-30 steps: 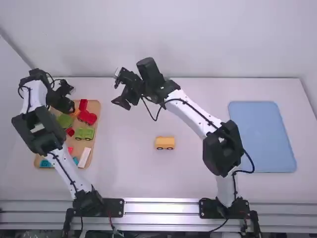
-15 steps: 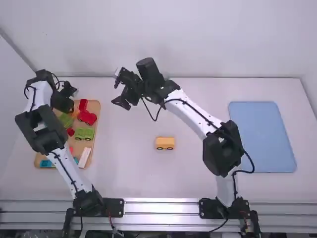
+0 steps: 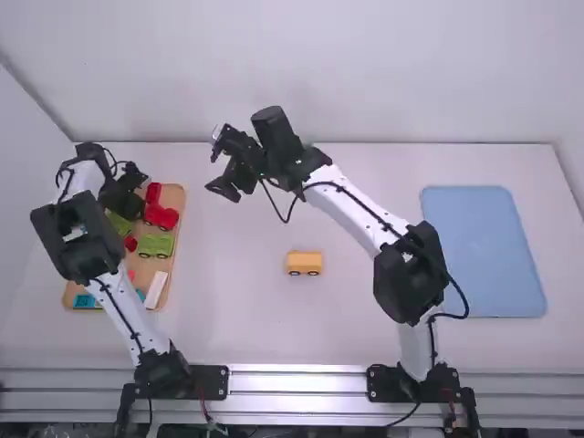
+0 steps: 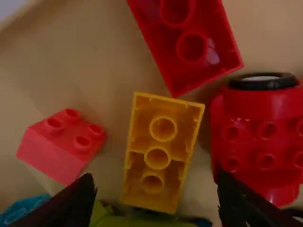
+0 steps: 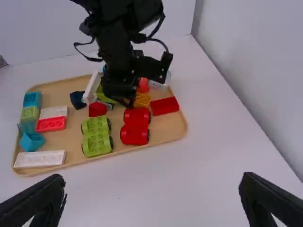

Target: Assemble lego blocks to make yellow taxi

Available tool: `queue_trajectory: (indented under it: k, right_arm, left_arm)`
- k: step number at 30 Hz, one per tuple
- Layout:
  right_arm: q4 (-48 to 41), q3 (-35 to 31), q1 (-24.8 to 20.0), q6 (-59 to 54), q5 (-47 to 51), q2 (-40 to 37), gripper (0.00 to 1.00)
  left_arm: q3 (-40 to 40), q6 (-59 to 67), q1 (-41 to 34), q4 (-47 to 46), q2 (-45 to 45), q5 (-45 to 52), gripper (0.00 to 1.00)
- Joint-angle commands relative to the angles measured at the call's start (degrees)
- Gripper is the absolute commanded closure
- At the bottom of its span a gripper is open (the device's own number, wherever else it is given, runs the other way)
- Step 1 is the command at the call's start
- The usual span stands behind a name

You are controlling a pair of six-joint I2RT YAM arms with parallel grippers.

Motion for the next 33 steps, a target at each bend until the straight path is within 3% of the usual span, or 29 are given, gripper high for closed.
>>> queue_trajectory:
  k: [1,3,7,11,15,17,21,25,29,32,33]
  right_arm:
    - [-0.07,1.90,0.00,0.44,2.23,0.57,0.02]
    - [-0.22,1.90,0.00,0.44,3.02,0.55,0.02]
    - [-0.35,1.90,0.00,0.42,3.02,0.57,0.02]
    - [-0.68,1.90,0.00,0.39,2.99,0.57,0.02]
    - [-1.09,1.90,0.00,0.26,2.99,0.57,0.02]
    - [-1.29,1.90,0.00,0.22,2.99,0.57,0.02]
    - [-1.46,1.90,0.00,0.42,2.99,0.57,0.02]
    - [-1.42,1.90,0.00,0.42,2.99,0.57,0.01]
    - [-1.42,1.90,-0.02,0.44,2.99,0.57,0.02]
    - [-1.42,1.90,-0.02,0.42,3.02,0.57,0.02]
    - [-1.42,1.90,-0.02,0.39,3.10,0.55,0.02]
  left_arm:
    - [-1.55,0.90,-0.13,0.04,0.35,2.51,0.38]
    - [-2.32,0.85,-0.13,1.31,0.35,3.67,0.48]
    - [-3.04,0.87,-0.15,1.73,0.35,3.26,0.53]
    - [-3.06,0.85,-0.15,1.88,0.35,2.91,0.48]
    - [-3.06,0.83,-0.13,1.51,0.35,2.62,0.57]
    - [-3.13,0.68,-0.15,1.03,0.35,1.95,0.50]
    - [-4.50,1.03,-0.13,2.99,0.35,2.01,0.51]
    - [-4.98,0.90,-0.15,3.50,0.35,1.97,0.65]
    - [-4.76,0.85,-0.11,3.30,0.35,1.79,0.64]
    - [-4.50,0.83,-0.15,3.30,0.33,1.77,0.81]
    - [-3.89,0.22,-0.15,2.86,0.33,1.97,0.82]
